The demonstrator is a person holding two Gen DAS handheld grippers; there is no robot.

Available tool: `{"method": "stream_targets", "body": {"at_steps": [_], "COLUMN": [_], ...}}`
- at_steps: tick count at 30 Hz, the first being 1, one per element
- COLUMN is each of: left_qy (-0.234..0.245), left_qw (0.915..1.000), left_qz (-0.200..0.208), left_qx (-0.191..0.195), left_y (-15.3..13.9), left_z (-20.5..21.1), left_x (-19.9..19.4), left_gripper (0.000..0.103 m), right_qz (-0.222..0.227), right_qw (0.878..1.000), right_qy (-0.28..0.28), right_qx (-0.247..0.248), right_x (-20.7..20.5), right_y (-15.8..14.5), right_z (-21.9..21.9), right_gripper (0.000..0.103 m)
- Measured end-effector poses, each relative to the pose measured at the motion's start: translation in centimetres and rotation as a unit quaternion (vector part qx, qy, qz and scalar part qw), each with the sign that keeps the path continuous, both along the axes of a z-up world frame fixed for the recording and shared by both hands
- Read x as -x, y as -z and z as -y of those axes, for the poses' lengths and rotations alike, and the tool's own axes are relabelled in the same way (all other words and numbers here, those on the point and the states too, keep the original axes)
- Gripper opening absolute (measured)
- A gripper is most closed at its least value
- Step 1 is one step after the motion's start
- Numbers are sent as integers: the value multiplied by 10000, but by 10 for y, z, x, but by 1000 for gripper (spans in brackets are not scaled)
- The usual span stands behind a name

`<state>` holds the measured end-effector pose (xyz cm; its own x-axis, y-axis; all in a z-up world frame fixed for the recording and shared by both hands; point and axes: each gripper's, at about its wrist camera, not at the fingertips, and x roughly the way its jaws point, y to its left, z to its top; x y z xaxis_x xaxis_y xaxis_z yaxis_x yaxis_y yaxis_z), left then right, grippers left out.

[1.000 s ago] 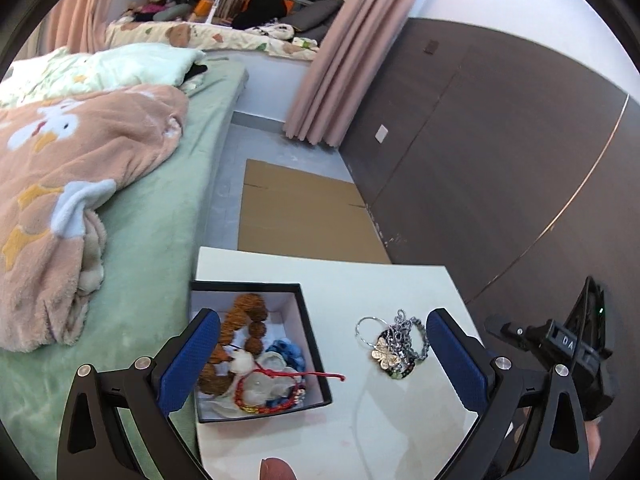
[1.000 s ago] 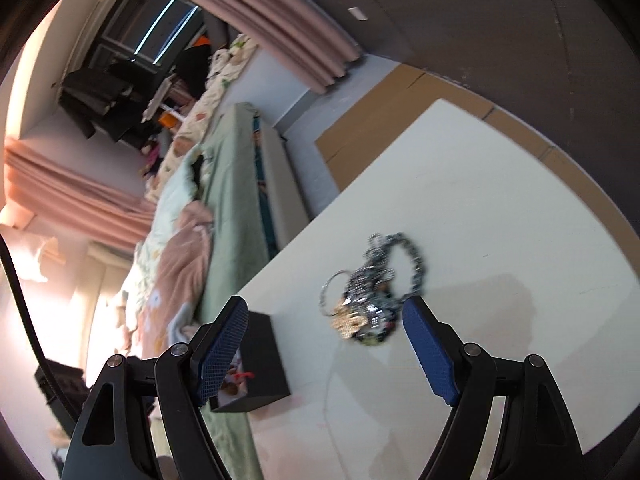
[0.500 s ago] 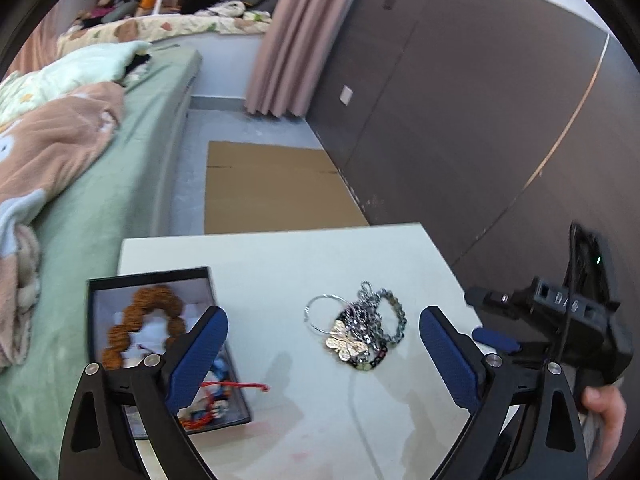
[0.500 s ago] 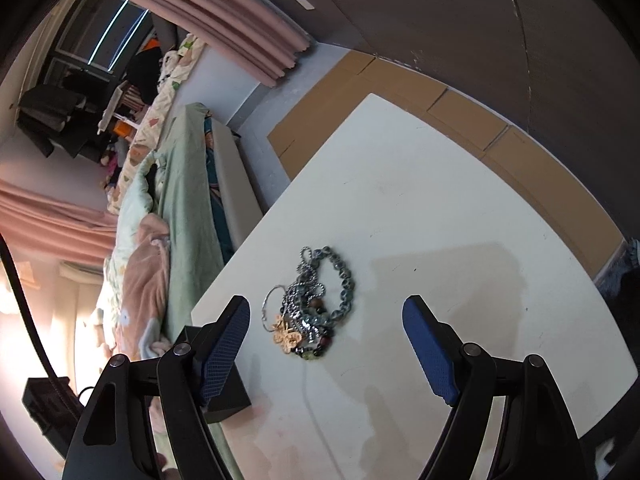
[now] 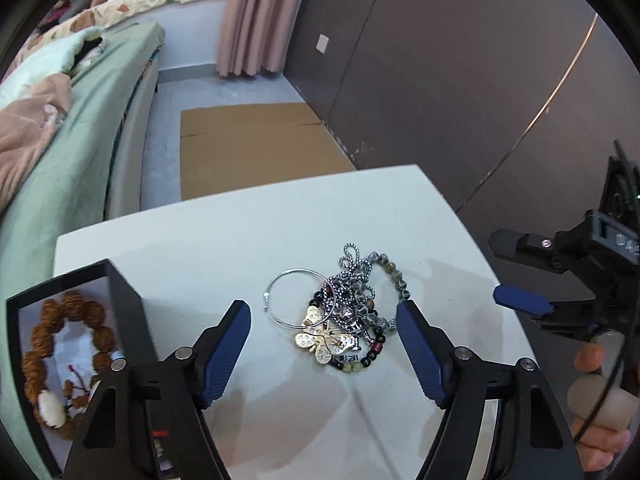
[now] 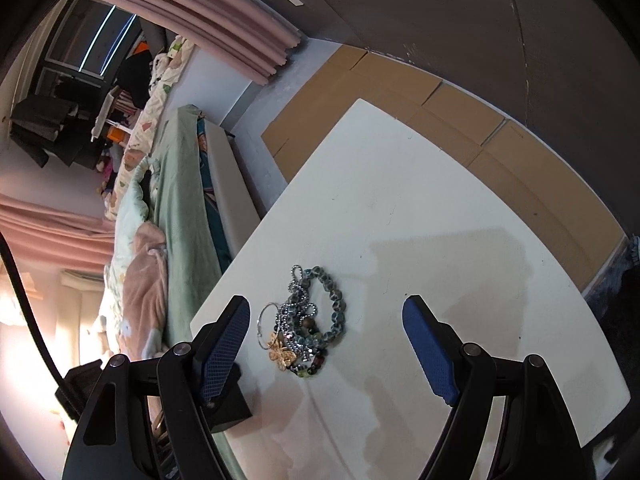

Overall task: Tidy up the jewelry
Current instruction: 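Close the left gripper on the silver hoop bangle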

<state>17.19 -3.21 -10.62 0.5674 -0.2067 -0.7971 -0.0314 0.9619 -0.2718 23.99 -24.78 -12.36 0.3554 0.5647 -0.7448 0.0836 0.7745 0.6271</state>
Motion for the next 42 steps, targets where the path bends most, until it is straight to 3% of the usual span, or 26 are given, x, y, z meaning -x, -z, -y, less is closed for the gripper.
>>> {"method": "stream_targets", "body": {"at_steps": [2,7,20,28,35,40,42], "left_qy": [21,-81,-533,-356,-306,-313,-345], "left_qw": [9999,9992,9980,9982,9989,9995,9993], "left_qz": [-82,-351,-327,-296,-324,-86,0], "left_qx": [-83,-185,-5,-387,-127,20,107], "left_y": [6,25,37,38,37,21,13], "left_z": [4,8,0,10,3,-3,-8], "left_x": [-5,-15,-25,-27,-22,-13,-9], "left_gripper": [73,58,56,55,50,50,50], "right_qz": [-49,-52,-88,-104,-103,-92,-104], "right_qw": [10000,10000,9999,9999,9997,9988,9982], "right_qy": [-10,-10,20,-28,-192,-407,-471], "right_qx": [-3,-23,-88,-61,97,254,369], "right_x": [-1,-2,-2,0,-1,-4,-5], "right_y": [2,3,5,6,7,11,14], "right_z": [1,3,10,7,-3,-17,-23], "right_gripper": [80,80,80,80,80,70,60]}}
